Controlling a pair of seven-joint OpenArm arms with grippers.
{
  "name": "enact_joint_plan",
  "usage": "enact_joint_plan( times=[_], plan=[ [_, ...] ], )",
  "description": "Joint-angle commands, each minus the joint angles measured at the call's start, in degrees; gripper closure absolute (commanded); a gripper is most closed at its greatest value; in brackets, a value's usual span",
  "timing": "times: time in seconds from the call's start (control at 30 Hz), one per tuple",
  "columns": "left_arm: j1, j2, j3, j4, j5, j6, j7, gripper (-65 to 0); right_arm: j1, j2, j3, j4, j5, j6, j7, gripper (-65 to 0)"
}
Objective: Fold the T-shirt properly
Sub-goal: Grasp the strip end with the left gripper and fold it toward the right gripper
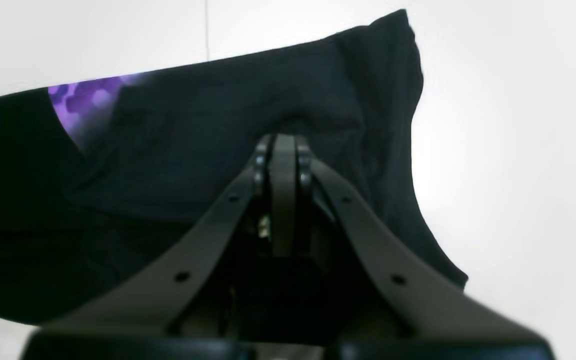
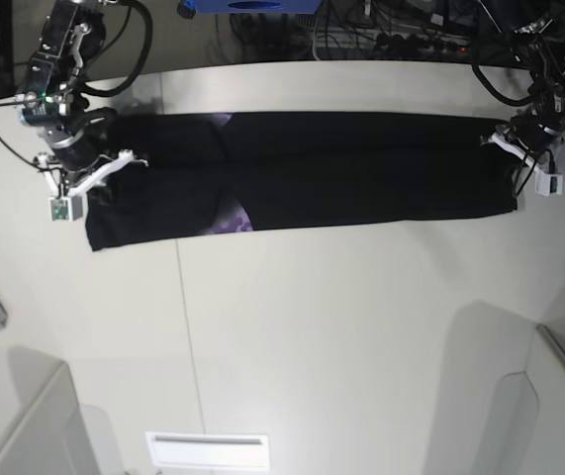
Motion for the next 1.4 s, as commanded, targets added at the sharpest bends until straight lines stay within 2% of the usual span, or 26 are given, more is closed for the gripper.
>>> enact_joint_plan(
  times=[0.0, 0.13, 0.3, 0.47, 0.63, 0.73, 0.9, 1.37],
  plan=[
    [0.21, -0.44, 0.0, 0.23, 1.58, 0.02, 2.1, 0.0, -0.26, 0.28, 0.14, 1.16, 0.55, 0.12, 1.41, 0.0],
    [0.47, -1.05, -2.81, 1.64, 1.23, 0.02, 1.93, 0.0, -0.96, -0.77, 0.14, 1.16, 0.55, 0.2, 1.41, 0.0],
    [2.93, -0.88, -5.98, 12.19, 1.58, 0.02, 2.01, 0.0, -2.46, -0.86, -2.59, 1.16, 0.55, 0.2, 1.76, 0.0],
    [6.54, 1.14, -2.37, 23.35, 1.58, 0.11, 2.28, 0.0, -2.9, -0.86, -5.49, 1.16, 0.55, 0.2, 1.85, 0.0],
    [9.44, 3.17, 3.26, 28.72, 1.58, 0.2, 2.36, 0.0, -2.9, -1.74, -5.84, 1.16, 0.55, 0.2, 1.85, 0.0],
    [9.7, 4.22, 7.12, 30.39, 1.58, 3.71, 2.36, 0.0, -2.81, -2.0, -5.75, 1.16, 0.55, 0.2, 1.85, 0.0],
    [9.7, 4.57, 14.16, 30.91, 1.4, 6.0, 2.45, 0.0, -2.81, -2.0, -5.75, 1.16, 0.55, 0.12, 1.85, 0.0],
    [6.71, 5.89, 34.29, 30.74, 1.05, 16.99, 2.45, 0.0, -2.72, -1.91, -3.56, 1.16, 0.55, 0.03, 1.67, 0.0]
  ],
)
